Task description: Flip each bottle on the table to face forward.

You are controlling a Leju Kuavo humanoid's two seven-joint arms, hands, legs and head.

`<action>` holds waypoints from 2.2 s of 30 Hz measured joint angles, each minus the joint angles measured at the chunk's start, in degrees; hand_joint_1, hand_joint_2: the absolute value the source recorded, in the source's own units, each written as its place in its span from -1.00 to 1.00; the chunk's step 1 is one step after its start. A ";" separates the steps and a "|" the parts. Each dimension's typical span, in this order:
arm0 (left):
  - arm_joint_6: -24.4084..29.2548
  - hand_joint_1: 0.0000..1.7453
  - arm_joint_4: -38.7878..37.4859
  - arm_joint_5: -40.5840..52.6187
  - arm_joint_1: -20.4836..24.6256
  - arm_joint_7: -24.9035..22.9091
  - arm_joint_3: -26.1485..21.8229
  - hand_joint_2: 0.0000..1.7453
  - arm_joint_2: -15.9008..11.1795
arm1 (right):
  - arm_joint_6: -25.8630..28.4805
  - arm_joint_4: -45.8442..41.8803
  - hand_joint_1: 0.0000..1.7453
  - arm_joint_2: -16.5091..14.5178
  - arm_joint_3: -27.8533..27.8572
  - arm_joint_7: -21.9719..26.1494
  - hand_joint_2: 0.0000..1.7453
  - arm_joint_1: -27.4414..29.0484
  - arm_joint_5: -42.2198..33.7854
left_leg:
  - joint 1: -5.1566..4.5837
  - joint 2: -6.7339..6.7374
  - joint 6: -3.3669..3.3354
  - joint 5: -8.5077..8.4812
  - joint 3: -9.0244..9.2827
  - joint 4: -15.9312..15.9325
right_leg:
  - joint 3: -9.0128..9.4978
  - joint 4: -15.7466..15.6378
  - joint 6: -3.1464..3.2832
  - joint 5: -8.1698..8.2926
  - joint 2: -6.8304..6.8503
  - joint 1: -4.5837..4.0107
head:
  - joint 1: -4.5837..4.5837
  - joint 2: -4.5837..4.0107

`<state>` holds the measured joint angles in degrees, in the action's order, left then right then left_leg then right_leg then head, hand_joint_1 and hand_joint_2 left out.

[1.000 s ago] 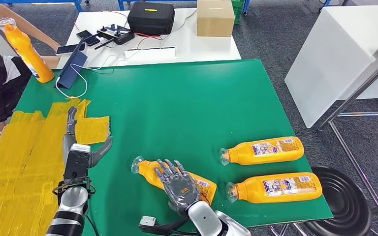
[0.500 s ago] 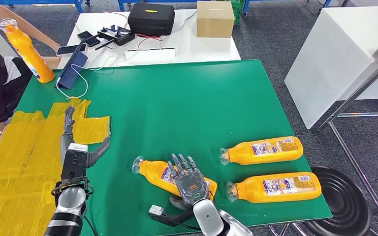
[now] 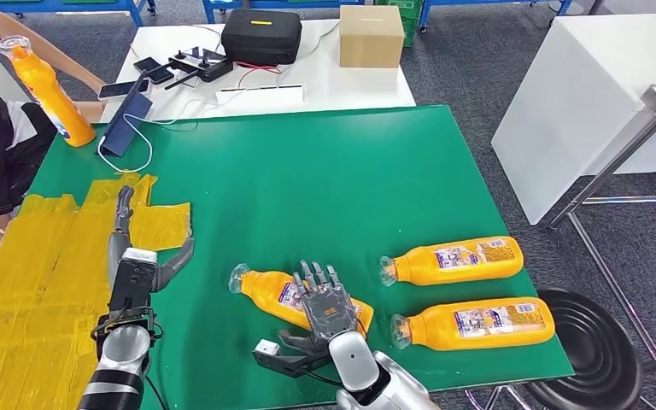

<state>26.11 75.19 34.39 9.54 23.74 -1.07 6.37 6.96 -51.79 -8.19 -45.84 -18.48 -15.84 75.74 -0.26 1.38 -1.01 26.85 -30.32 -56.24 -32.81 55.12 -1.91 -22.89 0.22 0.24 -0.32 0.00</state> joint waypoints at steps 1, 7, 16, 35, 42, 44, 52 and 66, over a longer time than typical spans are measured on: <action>-0.04 -1.00 -0.10 0.09 0.10 0.01 0.05 1.00 0.00 | -0.63 0.41 -1.00 -0.04 0.05 1.38 -1.00 -0.48 -1.20 | 0.00 0.05 0.00 0.00 0.03 0.00 | 0.01 0.00 0.01 0.01 -0.03 0.00 | 0.01 0.00; 0.10 -1.00 -3.24 0.08 3.16 0.93 1.61 1.00 -0.01 | -8.80 4.23 0.88 1.43 0.04 12.67 1.00 -7.37 -14.38 | -0.01 0.30 -0.05 -0.10 0.23 0.00 | 0.12 -0.04 0.08 0.23 -0.22 0.00 | 0.01 0.00; 0.64 -1.00 -8.37 -1.69 6.77 1.40 5.24 1.00 0.00 | -15.60 8.74 0.96 4.33 -0.75 14.83 1.00 -16.16 -24.44 | -0.03 0.07 -0.08 -0.48 -0.04 -0.01 | 0.02 -0.03 0.04 0.48 -0.13 0.01 | 0.02 0.00; 0.77 -1.00 -10.99 -2.36 7.66 1.50 7.07 1.00 -0.01 | -15.59 10.26 0.98 6.81 -4.99 13.30 1.00 -20.33 -23.94 | -0.04 0.01 -0.08 -0.47 -0.31 -0.01 | -0.20 -0.03 0.04 0.48 -0.09 0.02 | 0.01 0.00; 0.99 -1.00 -11.00 -2.72 7.56 1.76 7.06 1.00 -0.01 | -11.56 11.34 1.00 5.75 -10.62 12.38 1.00 -20.75 -17.62 | -0.03 0.08 -0.07 -0.45 -0.26 0.00 | -0.20 -0.03 0.04 0.48 -0.12 0.00 | 0.01 0.01; 1.02 -1.00 -11.00 -2.75 7.55 1.93 7.05 1.00 -0.01 | -10.73 12.07 1.00 5.14 -11.88 12.78 1.00 -20.89 -17.01 | -0.02 0.14 -0.05 -0.44 -0.23 0.00 | -0.20 -0.03 0.05 0.48 -0.14 0.00 | 0.01 0.01; 1.00 -1.00 -11.19 -2.86 7.70 2.56 7.05 1.00 0.03 | -8.12 14.66 1.00 3.28 -15.11 15.98 1.00 -21.45 -15.57 | -0.01 0.30 -0.04 -0.44 -0.11 0.00 | -0.15 -0.03 0.06 0.49 -0.22 -0.01 | 0.01 0.00; 0.83 -1.00 -13.65 -3.51 9.63 3.96 7.08 1.00 0.49 | 0.32 17.91 1.00 -0.73 -18.65 26.43 1.00 -19.92 -15.88 | 0.02 0.34 -0.01 -0.42 -0.14 0.00 | -0.21 -0.03 0.07 0.48 -0.28 -0.09 | 0.02 0.00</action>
<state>26.93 61.55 30.88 19.17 27.69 6.01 6.85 7.28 -33.88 -8.91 -64.50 7.94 -35.77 59.86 -0.24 1.72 -1.02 26.43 -30.46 -56.24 -33.02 55.08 -1.84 -22.41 -0.06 0.15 -0.31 0.00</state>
